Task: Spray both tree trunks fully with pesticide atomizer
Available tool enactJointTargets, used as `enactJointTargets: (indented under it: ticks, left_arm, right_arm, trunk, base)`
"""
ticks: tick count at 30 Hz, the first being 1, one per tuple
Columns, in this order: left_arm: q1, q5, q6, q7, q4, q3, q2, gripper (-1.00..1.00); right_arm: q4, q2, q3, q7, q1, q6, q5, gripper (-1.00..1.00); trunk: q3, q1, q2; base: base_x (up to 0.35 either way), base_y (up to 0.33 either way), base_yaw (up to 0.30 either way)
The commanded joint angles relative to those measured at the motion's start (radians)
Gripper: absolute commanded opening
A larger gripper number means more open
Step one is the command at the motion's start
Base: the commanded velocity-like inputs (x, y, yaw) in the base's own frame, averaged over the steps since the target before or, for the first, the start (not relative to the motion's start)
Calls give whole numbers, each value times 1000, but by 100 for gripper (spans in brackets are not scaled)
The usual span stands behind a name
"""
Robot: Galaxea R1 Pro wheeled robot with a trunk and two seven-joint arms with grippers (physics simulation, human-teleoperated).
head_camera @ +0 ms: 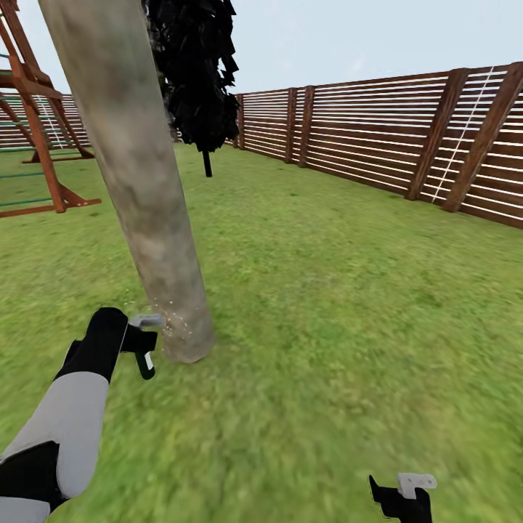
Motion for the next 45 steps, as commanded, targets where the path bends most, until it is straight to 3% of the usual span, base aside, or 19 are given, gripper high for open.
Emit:
enactJointTargets:
  ticks: [1,20,32,45]
  left_arm:
    - [-1,-13,2,-10,-1,-1,-1,-100]
    - [-1,-14,3,-10,-3,-6,-2,-100]
    - [16,-15,2,-7,-2,-6,1,-100]
    - [17,-25,0,-6,0,-4,14,-100]
  right_arm:
    - [1,0,-9,7,-1,-3,3,100]
    - [1,1,-8,7,-1,-3,3,100]
    - [1,1,-7,7,-1,-3,3,100]
    - [1,1,-7,7,-1,-3,3,100]
  trunk:
    - [-1,0,0]
    - [-1,0,0]
    - [-1,0,0]
    - [-1,0,0]
  base:
    - [141,-239,0]
    - [-11,-274,1]
    - [164,-248,226]
    - [24,-271,18]
